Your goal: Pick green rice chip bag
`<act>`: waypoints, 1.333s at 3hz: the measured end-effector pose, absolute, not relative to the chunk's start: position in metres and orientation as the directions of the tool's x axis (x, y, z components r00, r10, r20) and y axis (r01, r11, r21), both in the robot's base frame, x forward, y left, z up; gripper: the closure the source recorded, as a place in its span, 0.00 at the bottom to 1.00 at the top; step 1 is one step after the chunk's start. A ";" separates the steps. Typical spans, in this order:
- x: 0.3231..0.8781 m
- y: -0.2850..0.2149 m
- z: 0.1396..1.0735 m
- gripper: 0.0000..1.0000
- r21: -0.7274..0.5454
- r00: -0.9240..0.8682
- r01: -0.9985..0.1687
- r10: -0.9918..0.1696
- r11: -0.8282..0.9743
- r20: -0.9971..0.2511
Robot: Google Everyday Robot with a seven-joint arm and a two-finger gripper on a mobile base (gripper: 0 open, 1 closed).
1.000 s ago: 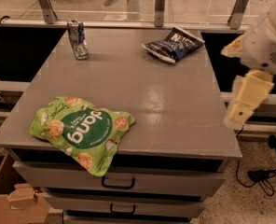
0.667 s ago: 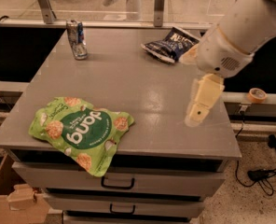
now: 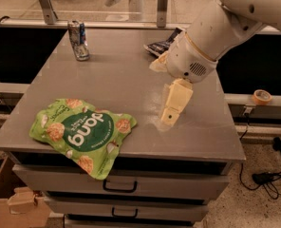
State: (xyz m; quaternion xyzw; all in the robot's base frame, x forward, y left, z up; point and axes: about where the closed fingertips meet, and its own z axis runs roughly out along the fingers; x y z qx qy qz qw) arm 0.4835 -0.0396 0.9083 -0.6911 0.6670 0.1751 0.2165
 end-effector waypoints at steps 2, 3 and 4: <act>0.484 0.020 0.892 0.00 -0.044 0.074 -0.997 -0.735 -0.060 -0.675; 0.482 0.061 0.881 0.00 -0.023 0.088 -0.994 -0.665 -0.106 -0.741; 0.479 0.086 0.865 0.00 0.001 0.074 -0.993 -0.612 -0.122 -0.788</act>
Offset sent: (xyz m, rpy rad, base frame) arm 0.0039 0.1066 -0.0276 0.3103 0.0611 0.1056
